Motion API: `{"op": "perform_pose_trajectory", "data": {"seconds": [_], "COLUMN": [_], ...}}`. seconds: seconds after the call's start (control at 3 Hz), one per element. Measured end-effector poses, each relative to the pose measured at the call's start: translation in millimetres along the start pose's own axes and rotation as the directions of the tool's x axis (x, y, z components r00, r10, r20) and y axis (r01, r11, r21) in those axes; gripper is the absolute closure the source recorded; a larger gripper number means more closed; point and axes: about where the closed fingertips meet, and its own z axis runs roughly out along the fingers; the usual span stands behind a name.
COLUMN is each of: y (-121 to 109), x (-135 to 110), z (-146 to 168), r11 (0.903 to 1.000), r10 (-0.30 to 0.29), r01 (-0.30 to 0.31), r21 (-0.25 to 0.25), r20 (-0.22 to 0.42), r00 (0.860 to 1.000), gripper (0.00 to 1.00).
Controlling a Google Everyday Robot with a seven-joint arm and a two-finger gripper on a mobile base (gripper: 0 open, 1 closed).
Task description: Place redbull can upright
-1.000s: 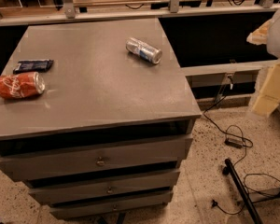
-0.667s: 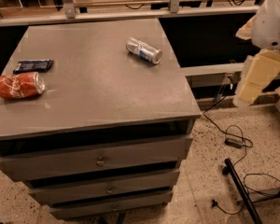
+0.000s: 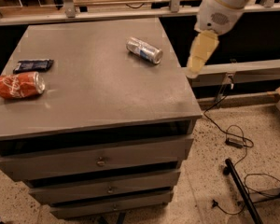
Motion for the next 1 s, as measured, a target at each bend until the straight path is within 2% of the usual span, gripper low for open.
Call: {"op": "perform_pose_trajectory", "data": {"seconds": [0.33,0.67,1.0], "y": [-44.5,-70.7,-90.4], "x": [-59.5,-97.7,-119.1], "z": [37.8,64.7,89.4], "r11": [0.9979,0.9932,0.9703], "r10": [0.060,0.116,0.240], "r01": [-0.060,-0.116,-0.239], "r21": [-0.023,-0.002,0.040], "r20": [0.004,-0.013,-0.027], "r00": [0.998,0.993,0.970], "gripper": [0.00,0.00,0.00]}}
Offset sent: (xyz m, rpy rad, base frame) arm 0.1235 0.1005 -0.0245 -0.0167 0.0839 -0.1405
